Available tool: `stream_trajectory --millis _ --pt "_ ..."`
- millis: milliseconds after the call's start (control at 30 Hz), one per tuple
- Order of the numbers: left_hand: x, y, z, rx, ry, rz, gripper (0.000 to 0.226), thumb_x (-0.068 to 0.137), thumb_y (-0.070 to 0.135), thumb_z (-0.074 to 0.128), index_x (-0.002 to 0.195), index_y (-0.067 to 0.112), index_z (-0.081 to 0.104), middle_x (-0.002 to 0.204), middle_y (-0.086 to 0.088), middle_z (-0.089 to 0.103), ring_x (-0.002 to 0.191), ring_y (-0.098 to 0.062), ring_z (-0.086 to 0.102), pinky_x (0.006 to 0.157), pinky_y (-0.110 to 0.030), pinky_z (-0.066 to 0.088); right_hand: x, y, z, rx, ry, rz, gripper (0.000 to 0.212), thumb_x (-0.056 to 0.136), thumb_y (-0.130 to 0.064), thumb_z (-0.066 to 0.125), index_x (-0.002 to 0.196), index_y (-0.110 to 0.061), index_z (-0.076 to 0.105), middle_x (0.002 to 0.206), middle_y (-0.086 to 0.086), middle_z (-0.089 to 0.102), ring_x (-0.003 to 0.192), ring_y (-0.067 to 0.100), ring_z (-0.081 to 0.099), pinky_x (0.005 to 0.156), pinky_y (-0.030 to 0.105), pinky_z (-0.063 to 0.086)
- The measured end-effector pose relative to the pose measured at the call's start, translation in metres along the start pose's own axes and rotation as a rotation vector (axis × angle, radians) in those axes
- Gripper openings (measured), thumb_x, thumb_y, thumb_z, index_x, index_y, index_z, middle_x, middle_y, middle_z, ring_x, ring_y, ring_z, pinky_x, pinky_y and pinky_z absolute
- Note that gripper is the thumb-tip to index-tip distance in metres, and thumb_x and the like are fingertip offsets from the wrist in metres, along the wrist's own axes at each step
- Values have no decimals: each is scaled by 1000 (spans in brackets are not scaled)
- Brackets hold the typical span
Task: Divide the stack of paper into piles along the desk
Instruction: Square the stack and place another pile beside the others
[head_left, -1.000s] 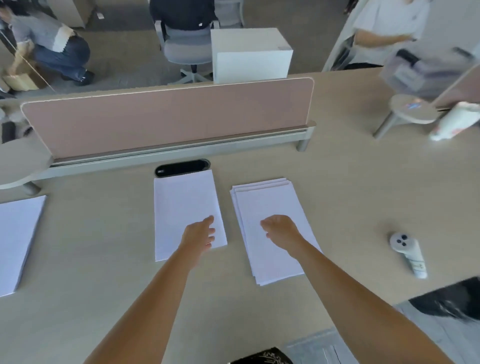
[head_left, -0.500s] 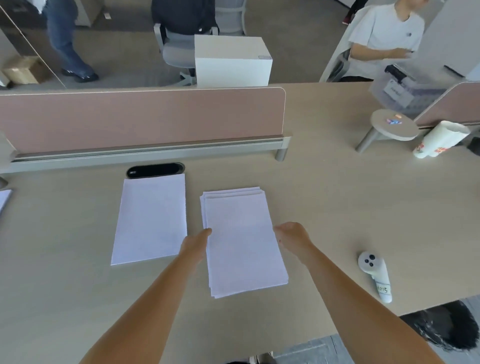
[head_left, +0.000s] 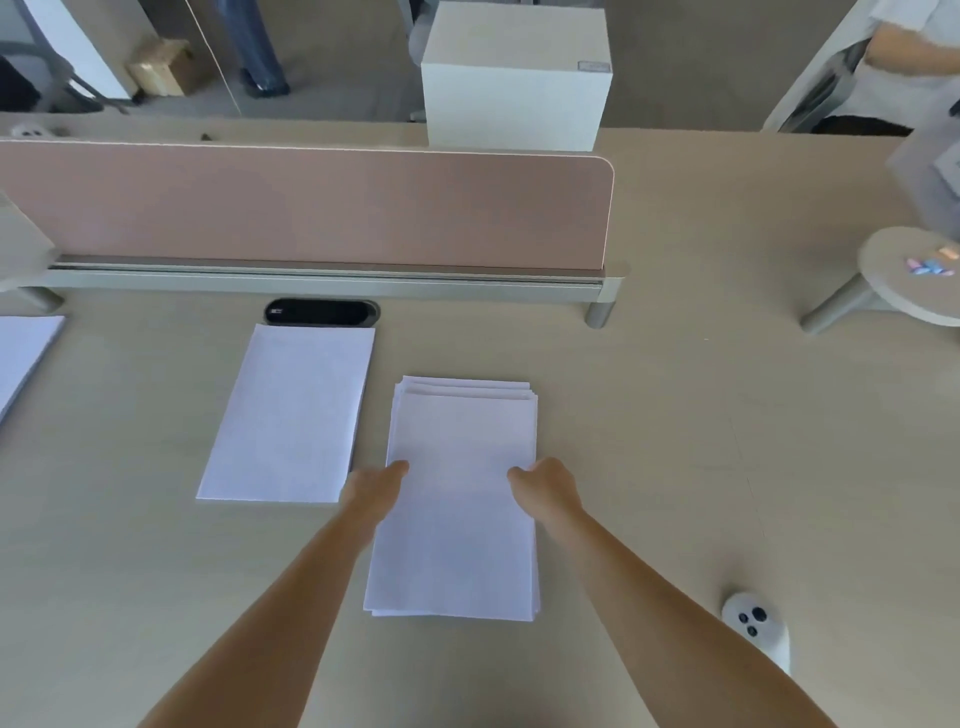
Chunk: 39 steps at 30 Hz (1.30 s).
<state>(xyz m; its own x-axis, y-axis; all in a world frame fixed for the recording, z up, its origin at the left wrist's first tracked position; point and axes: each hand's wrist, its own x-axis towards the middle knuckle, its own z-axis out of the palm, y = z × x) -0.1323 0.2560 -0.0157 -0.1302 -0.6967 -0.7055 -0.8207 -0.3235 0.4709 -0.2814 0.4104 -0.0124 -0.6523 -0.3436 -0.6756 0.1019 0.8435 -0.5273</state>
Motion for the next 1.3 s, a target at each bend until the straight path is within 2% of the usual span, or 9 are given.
stream_trajectory --millis 133,367,467,667,733,900,1033,1200,1300 --pt "-2 3 -3 163 35 56 34 87 34 55 91 2 65 79 -8 60 69 -24 57 55 -27 41 -2 -6 -1 4 15 19 31 85 -16 48 61 -15 28 59 -2 31 51 16 28 49 25 22" --pt "-14 13 -2 327 105 132 24 88 26 53 73 8 49 72 -4 52 59 -19 49 50 -24 37 -5 -11 -4 54 20 28 28 85 -18 50 64 -14 32 62 -2 34 52 16 29 51 25 23" --pt "-15 15 -1 329 99 164 23 88 24 52 72 7 46 70 -3 49 56 -18 47 48 -23 35 -5 -11 -6 74 28 45 22 85 -20 51 70 -13 37 65 -1 37 56 18 32 53 27 25" --pt "-1 10 4 172 -28 172 35 86 27 55 61 16 34 60 -1 35 53 -19 34 51 -24 24 -3 -10 -4 42 14 21 32 83 -20 50 63 -16 26 59 -2 29 51 16 25 49 25 20" --pt "1 7 7 115 -61 183 31 88 28 57 64 15 43 59 0 39 53 -19 37 50 -24 25 1 -8 -3 77 4 38 30 82 -20 51 64 -16 27 61 -2 29 53 16 25 50 26 20" --pt "3 3 15 12 -85 130 21 91 30 58 104 15 60 80 -1 58 64 -18 51 51 -23 35 7 3 0 145 -11 77 20 83 -22 54 74 -11 39 67 1 36 59 20 33 53 28 25" --pt "4 0 14 -40 -57 183 18 90 18 49 94 13 65 73 -3 53 57 -20 42 52 -22 31 11 12 0 223 -4 95 23 79 -26 58 68 -12 44 67 5 43 61 22 41 60 30 32" --pt "-5 1 7 -68 -77 317 17 91 18 52 93 9 66 72 -3 52 57 -18 41 47 -21 31 11 23 -6 222 48 116 31 84 -27 58 62 -13 40 63 4 42 61 22 40 58 30 31" --pt "0 -2 7 -27 -43 313 18 91 20 53 93 8 66 72 -2 57 59 -20 47 50 -23 35 10 25 -3 265 0 127 29 83 -30 61 64 -12 48 63 6 49 60 23 46 61 30 36"
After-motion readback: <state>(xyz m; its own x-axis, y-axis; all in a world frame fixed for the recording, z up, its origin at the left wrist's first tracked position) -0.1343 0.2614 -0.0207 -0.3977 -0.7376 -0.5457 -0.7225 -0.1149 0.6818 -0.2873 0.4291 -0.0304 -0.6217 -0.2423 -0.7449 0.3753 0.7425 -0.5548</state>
